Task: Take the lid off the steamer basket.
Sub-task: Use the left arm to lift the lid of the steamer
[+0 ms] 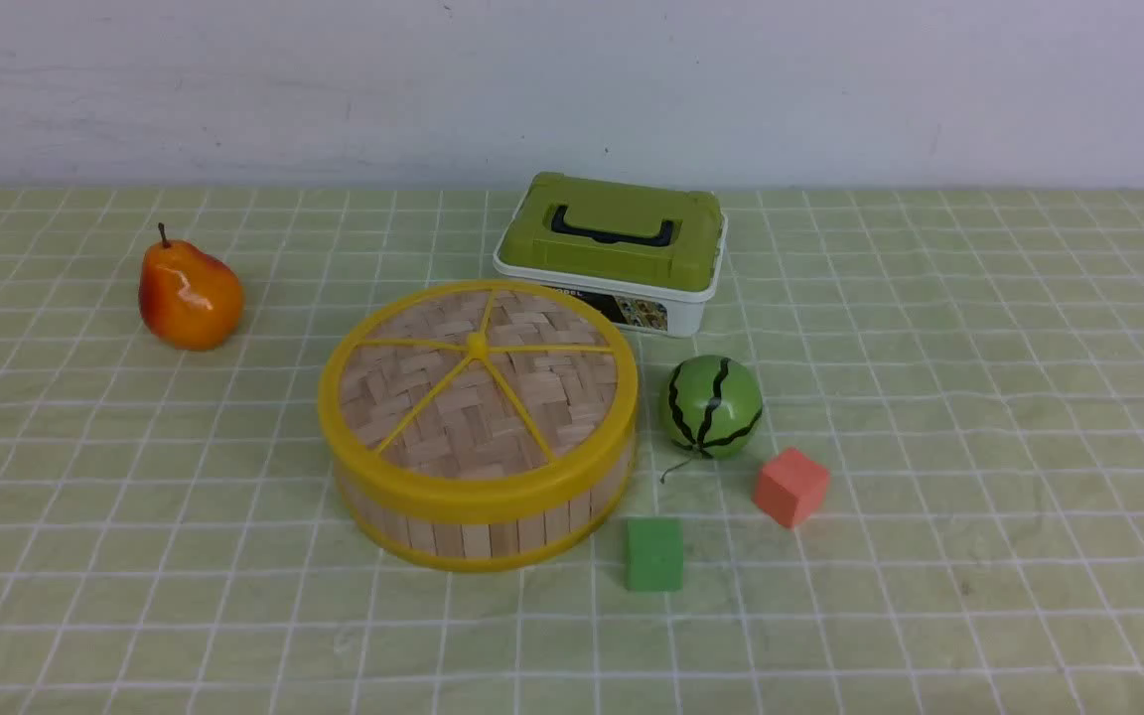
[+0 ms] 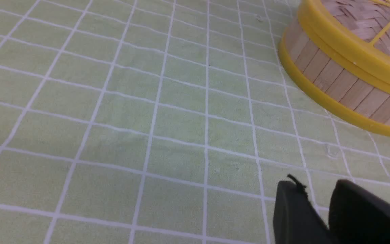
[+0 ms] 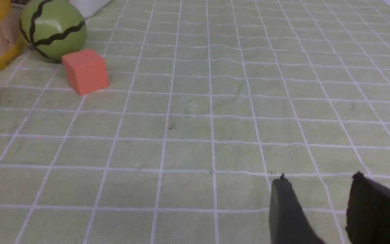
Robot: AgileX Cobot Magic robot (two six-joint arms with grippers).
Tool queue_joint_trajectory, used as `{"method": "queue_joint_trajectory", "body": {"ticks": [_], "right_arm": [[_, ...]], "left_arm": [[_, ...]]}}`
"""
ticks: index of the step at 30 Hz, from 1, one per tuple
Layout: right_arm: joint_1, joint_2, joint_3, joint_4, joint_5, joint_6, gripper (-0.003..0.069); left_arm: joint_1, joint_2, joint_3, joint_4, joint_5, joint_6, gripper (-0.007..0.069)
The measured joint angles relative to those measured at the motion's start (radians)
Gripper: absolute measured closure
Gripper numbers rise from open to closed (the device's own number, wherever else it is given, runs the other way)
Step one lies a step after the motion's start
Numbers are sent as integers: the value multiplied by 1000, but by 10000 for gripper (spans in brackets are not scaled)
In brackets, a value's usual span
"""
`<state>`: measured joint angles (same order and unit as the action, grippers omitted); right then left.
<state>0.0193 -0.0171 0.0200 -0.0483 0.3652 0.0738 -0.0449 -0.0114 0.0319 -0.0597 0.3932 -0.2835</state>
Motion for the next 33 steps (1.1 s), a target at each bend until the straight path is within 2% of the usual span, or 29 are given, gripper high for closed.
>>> {"method": "queue_joint_trajectory", "body": {"ticks": [28, 33], "right_arm": [[0, 0, 0, -1, 0, 0, 418], [0, 0, 0, -3, 0, 0, 418]], "left_arm": [[0, 0, 0, 0, 0, 0, 438], [0, 0, 0, 60, 0, 12, 433]]}}
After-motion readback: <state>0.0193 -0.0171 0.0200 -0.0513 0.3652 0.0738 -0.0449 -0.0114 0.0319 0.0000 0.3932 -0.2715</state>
